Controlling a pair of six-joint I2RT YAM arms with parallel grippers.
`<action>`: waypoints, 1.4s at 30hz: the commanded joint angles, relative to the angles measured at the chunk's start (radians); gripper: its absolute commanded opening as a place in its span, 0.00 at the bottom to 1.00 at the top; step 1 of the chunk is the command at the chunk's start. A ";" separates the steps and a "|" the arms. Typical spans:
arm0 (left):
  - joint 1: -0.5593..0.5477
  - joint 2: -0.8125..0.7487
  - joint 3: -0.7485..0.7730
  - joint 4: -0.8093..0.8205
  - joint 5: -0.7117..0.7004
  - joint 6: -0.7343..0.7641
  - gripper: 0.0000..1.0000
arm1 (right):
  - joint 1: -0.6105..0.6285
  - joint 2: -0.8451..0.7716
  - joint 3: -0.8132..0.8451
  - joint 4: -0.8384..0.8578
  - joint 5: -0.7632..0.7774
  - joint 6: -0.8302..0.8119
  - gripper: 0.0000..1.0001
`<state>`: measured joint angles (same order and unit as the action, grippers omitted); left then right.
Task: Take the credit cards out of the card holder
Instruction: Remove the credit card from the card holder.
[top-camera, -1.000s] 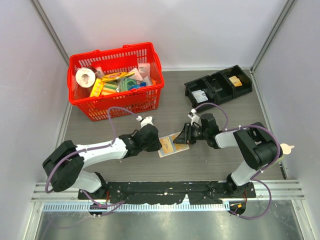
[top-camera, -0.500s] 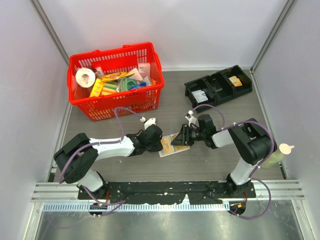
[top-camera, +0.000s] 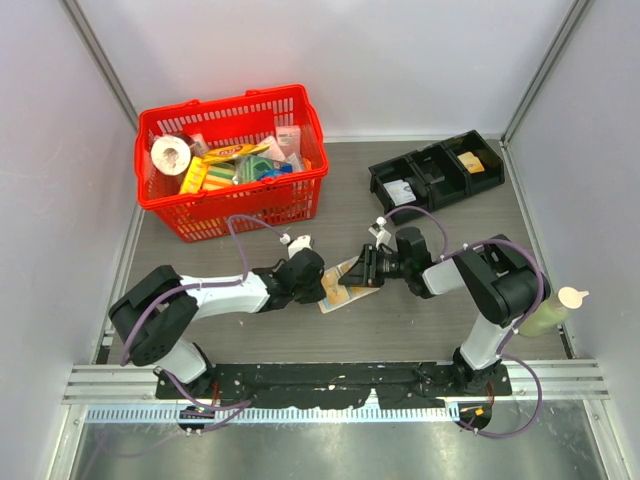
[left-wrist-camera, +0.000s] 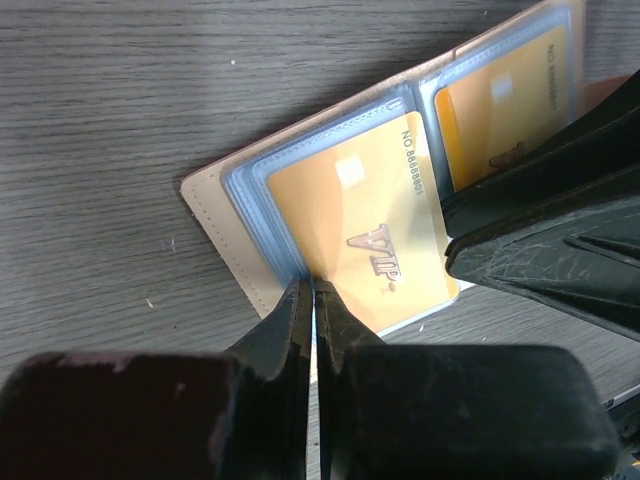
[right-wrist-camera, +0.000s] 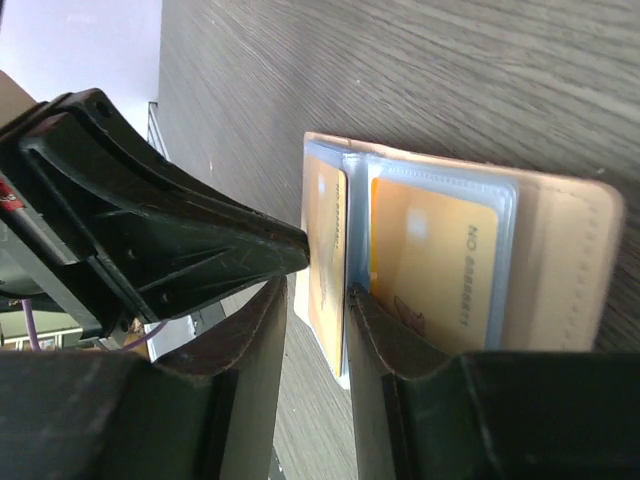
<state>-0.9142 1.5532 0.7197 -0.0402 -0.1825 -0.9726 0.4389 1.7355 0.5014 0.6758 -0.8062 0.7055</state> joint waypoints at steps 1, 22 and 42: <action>0.003 0.038 -0.029 -0.006 0.003 -0.006 0.05 | 0.026 0.022 0.026 0.123 -0.085 0.051 0.34; 0.049 -0.082 -0.060 -0.167 -0.063 0.120 0.00 | 0.139 0.055 0.167 -0.300 -0.199 -0.259 0.34; 0.001 -0.053 -0.114 -0.073 0.020 0.017 0.00 | 0.179 0.133 -0.037 0.435 0.118 0.301 0.24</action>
<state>-0.8818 1.4528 0.6510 -0.1146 -0.2356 -0.9070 0.6067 1.8473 0.4698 0.8803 -0.7395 0.9169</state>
